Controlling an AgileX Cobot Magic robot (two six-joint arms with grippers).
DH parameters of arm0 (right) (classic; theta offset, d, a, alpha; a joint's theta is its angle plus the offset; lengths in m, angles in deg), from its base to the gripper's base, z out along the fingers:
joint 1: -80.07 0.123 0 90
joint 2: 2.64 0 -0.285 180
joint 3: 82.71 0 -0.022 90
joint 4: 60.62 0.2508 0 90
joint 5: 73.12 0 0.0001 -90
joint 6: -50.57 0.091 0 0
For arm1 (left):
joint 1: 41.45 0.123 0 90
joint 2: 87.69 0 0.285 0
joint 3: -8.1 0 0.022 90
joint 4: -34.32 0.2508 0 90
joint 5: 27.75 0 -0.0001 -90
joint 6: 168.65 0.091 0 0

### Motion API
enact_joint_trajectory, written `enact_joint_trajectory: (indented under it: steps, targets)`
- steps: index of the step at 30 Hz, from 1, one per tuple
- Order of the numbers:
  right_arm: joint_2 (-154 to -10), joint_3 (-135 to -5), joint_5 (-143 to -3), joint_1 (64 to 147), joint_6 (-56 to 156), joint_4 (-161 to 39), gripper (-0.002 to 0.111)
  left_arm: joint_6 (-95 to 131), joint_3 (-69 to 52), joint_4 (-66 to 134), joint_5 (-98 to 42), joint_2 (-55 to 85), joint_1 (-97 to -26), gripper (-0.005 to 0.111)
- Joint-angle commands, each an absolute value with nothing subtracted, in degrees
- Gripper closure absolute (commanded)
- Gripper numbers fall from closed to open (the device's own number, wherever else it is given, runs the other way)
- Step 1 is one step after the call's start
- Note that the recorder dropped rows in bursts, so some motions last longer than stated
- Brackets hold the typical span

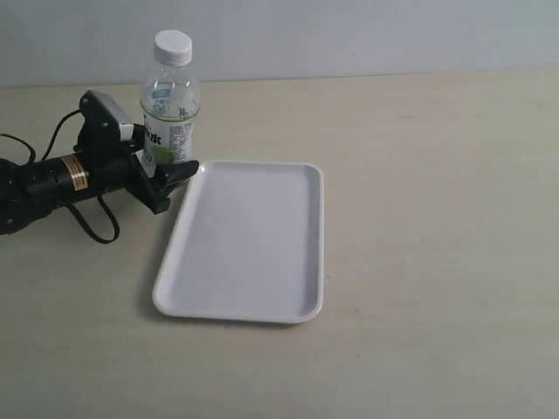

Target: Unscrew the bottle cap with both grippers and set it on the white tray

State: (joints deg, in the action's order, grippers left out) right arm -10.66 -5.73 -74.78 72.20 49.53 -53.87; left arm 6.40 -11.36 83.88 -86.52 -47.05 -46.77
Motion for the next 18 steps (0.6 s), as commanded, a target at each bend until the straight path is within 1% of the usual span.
enact_joint_trajectory:
  steps: [1, 6, 9, 11, 13, 18]
  targets:
    - [-10.42, -5.49, -69.99, 72.4, 56.45, -52.37, 0.108, 6.63, -11.73, 83.43, -88.61, -45.87, -47.01, 0.107]
    - [-10.42, -5.49, -63.51, 72.4, 69.62, -51.12, 0.108, 6.63, -11.73, 84.7, -87.68, -45.87, -47.01, 0.107]
    - [-10.42, -8.77, -65.2, 72.4, 72.53, -56.92, 0.108, 6.63, -11.86, 85.5, -85.73, -45.49, -47.1, 0.107]
    - [-14.85, -14.82, -68.83, 72.4, 74.75, -59.95, 0.108, 6.63, -12.54, 85.39, -83.25, -43.93, -47.1, 0.107]
    - [-23.12, -20.56, -71.73, 72.4, 74.65, -60.22, 0.108, 6.63, -13.25, 85.15, -81.23, -42.45, -47.22, 0.107]
    - [-43.21, -32.25, -78.75, 73.89, 71.87, -60.62, 0.108, 6.63, -14.5, 85.31, -81.49, -41.2, -47.22, 0.107]
